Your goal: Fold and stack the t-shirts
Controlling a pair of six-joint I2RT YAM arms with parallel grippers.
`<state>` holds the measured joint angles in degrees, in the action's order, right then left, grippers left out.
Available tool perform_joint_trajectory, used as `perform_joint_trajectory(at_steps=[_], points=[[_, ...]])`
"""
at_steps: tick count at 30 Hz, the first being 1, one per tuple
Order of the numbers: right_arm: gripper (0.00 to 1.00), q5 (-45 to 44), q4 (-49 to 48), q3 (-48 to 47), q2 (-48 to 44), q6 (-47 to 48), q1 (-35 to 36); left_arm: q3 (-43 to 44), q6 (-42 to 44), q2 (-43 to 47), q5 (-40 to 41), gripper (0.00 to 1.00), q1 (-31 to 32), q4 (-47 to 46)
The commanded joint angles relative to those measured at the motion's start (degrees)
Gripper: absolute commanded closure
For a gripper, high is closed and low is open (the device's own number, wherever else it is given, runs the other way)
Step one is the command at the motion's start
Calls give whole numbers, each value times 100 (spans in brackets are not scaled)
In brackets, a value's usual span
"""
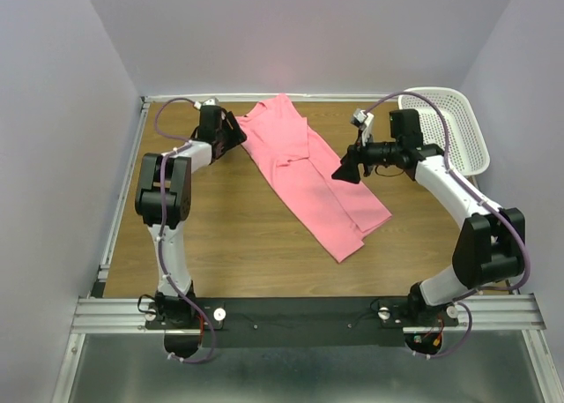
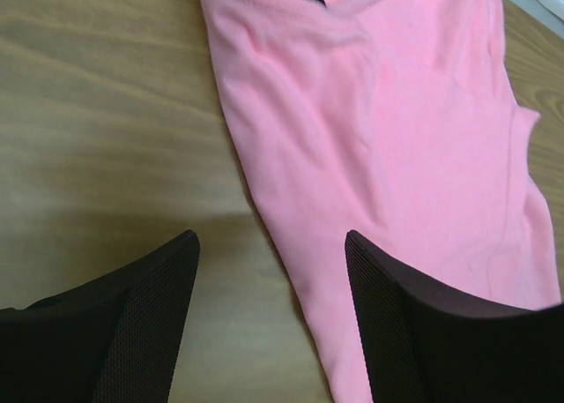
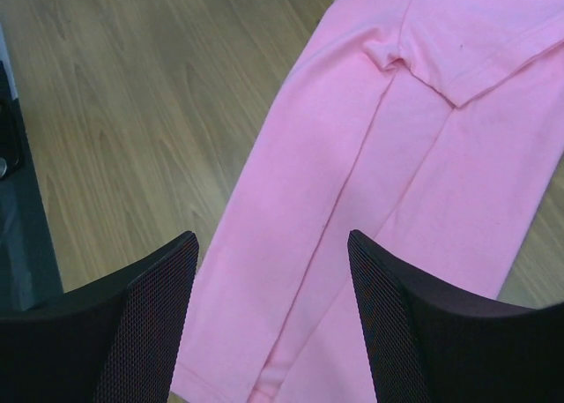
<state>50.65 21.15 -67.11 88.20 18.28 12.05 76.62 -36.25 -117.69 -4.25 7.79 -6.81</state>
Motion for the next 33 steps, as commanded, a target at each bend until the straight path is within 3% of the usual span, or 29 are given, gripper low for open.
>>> perform_joint_trajectory(at_steps=[1, 5, 7, 14, 20, 26, 33], points=[[24, 261, 118, 154, -260, 140, 34, 1062, 188, -517, 12, 30, -155, 670], [24, 322, 118, 146, -321, 114, 34, 1916, 57, -1088, -32, 33, -243, 1505], [24, 366, 118, 128, -391, 97, 34, 2522, 136, -1431, -269, 43, -295, 1794], [24, 445, 118, 102, -602, 53, 34, 3841, -22, -2266, -612, 54, -384, 2596], [24, 551, 127, 84, -629, 17, 34, 4220, -102, -2539, -735, 63, -454, 2799], [24, 568, 127, 93, -690, 17, 34, 4318, -356, -2689, -946, 88, -665, 2676], [24, 516, 144, 137, -673, 88, 34, 4353, -409, -2619, -1007, 90, -1051, 2711]])
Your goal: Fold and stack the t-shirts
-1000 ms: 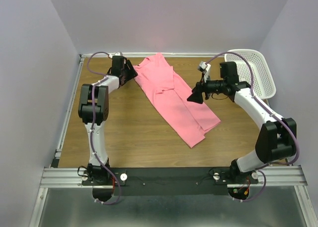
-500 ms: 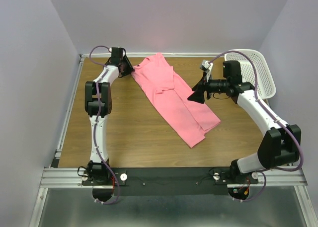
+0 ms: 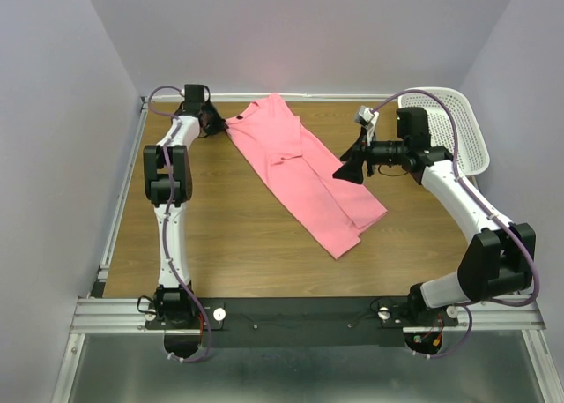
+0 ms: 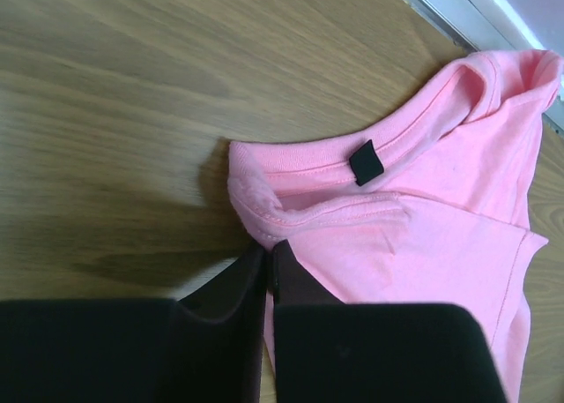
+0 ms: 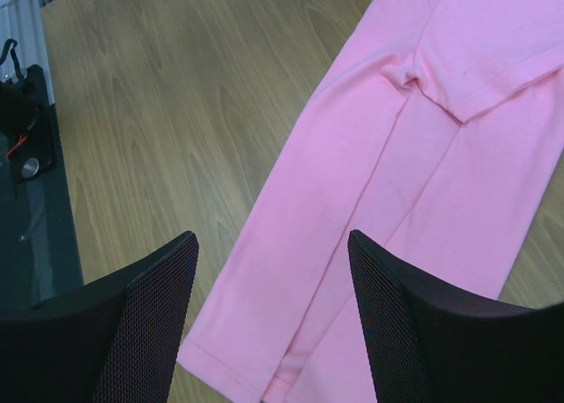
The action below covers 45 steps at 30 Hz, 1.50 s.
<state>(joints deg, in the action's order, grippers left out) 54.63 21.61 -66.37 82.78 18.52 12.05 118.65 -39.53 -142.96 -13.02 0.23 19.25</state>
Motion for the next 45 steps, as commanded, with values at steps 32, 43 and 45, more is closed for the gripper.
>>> perform_joint_trajectory(at_steps=[32, 43, 45], points=[[11, -1851, 2453, 1179, 562, 9131, -906, -6890, 4462, 7431, 665, 6, 3726, -3439], [15, -824, 2787, 195, 1539, 9082, -1179, -6497, 3989, 5429, 2594, 37, 6208, -2128], [16, -787, 2823, 142, 1565, 9081, -1328, -6189, 3979, 4930, 2611, 38, 6304, -2013]])
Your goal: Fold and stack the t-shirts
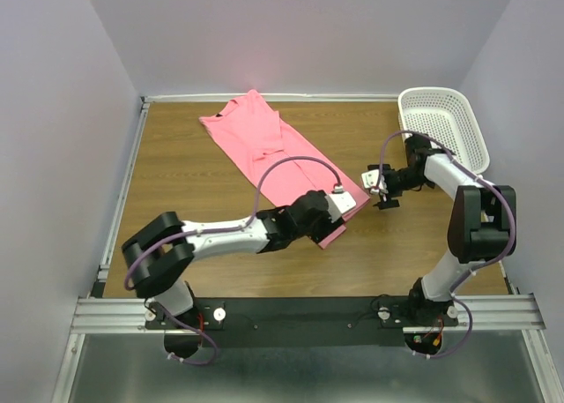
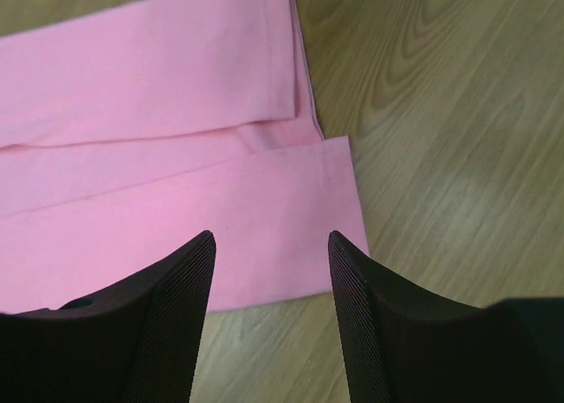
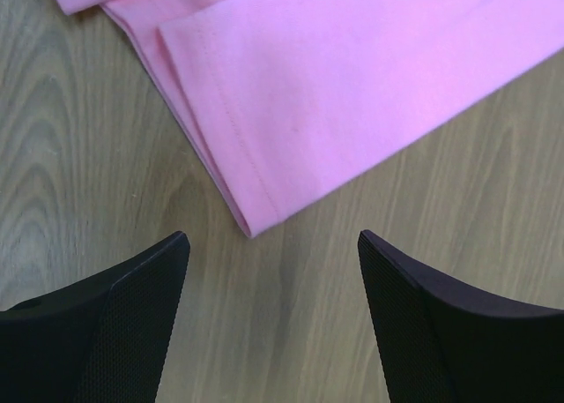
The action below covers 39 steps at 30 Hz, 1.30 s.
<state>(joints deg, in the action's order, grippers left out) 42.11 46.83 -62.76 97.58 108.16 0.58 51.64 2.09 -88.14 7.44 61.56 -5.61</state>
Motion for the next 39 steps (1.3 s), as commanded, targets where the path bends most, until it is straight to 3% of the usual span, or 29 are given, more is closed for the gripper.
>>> perform_joint_trajectory(at_steps=[1, 12, 17, 28, 33, 36, 37, 39], points=[[16, 482, 344, -236, 103, 109, -207, 584, -191, -686, 531, 39, 190, 525], [18, 649, 810, -561, 437, 276, -480, 866, -639, -1653, 266, 43, 638, 701], [18, 843, 1021, -693, 534, 328, -489, 997, -1104, -1961, 722, 44, 691, 1113], [19, 887, 1662, -693, 710, 1048, -480, 1077, -1755, -2234, 1488, 60, 691, 1694], [19, 790, 1733, -580, 806, 1242, -383, 1085, -1852, -2357, 1602, 74, 699, 1844], [19, 659, 1646, -457, 824, 1331, -217, 1024, -1852, -2392, 1576, 87, 691, 1844], [20, 632, 1602, -439, 815, 1313, -120, 1006, -1826, -2384, 1559, 97, 691, 1844], [21, 544, 1427, -386, 807, 1129, -67, 945, -1782, -2270, 1471, 100, 691, 1739]])
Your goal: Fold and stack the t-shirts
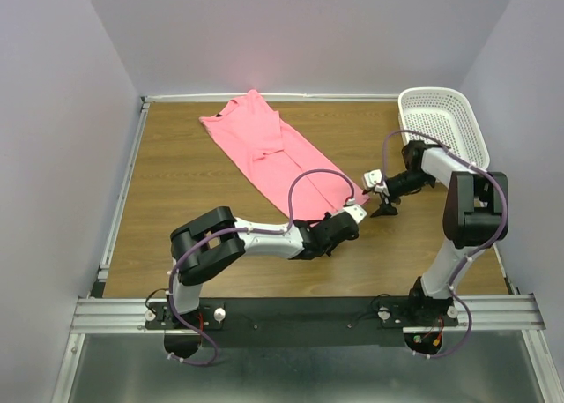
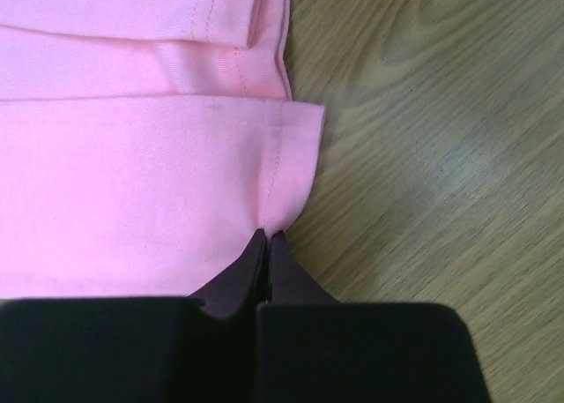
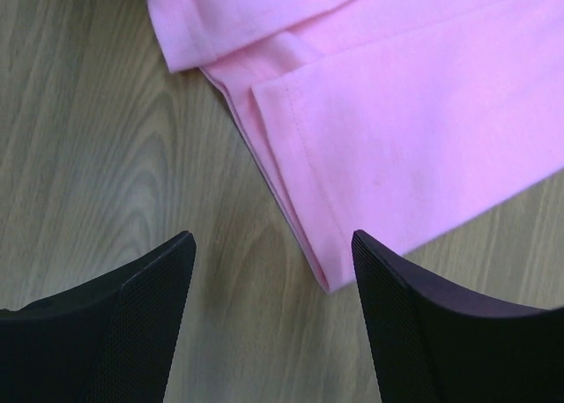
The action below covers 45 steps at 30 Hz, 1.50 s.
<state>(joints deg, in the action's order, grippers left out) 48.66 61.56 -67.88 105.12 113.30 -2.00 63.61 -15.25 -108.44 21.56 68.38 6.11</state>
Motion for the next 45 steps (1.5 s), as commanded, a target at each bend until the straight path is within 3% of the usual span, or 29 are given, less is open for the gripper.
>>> perform_joint_trajectory(at_steps=[1, 3, 11, 22, 30, 31, 32, 36, 45], points=[[22, -146, -265, 134, 44, 510, 330, -349, -14, -178, 6, 100, 9, 515], [28, -391, -573, 135, 131, 134, 681, -603, 214, 250, -282, 100, 17, 165], [43, -718, -927, -6, 421, -264, 921, -798, 268, 420, -574, 100, 9, -13], [54, -1052, -1216, -24, 667, -466, 1000, -1123, 110, 851, -785, 100, 17, -215], [75, -1237, -1278, 213, 615, -484, 1114, -1237, 74, 948, -917, 100, 9, -312], [92, -1237, -1269, 248, 571, -484, 1158, -1255, 66, 957, -952, 100, 9, -338], [100, -1237, -1278, 301, 527, -493, 1175, -1264, 74, 974, -978, 100, 17, -365], [99, -1131, -1147, 503, 273, -597, 1281, -1404, 57, 1185, -1241, 100, -35, -548], [99, -289, 373, -601, 272, -538, 1290, -2098, -57, 2265, -2130, 100, -597, -1251]])
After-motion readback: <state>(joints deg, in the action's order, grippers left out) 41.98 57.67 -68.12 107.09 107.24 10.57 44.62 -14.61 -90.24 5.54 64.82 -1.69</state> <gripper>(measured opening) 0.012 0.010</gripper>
